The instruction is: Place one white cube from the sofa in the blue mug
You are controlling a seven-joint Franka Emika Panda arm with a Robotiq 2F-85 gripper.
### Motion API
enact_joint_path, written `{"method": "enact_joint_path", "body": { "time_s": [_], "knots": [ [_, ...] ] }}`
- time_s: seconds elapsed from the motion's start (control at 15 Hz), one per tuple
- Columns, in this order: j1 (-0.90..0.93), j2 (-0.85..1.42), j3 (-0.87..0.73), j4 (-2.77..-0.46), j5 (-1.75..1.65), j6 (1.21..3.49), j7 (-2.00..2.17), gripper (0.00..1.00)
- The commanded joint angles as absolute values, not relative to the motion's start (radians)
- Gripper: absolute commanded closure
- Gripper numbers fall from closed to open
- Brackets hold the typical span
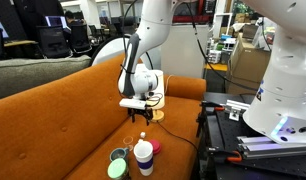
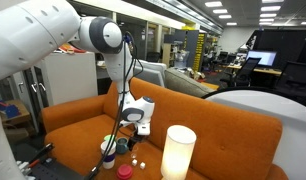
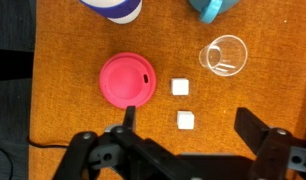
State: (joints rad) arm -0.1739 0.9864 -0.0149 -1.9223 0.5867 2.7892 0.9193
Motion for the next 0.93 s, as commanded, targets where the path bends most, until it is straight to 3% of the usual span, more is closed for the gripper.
{"method": "enact_joint_path", "body": {
  "time_s": [0.0,0.33,0.87],
  "knots": [
    [-0.165,0.988,-0.023,-1.918,0.599,2.783,0.913,0.00],
    [-0.170,1.025,-0.009,-1.875,0.618,2.773,0.941,0.00],
    [-0.152,1.277,-0.044,-1.612,0.685,2.783,1.195,0.00]
  ]
}}
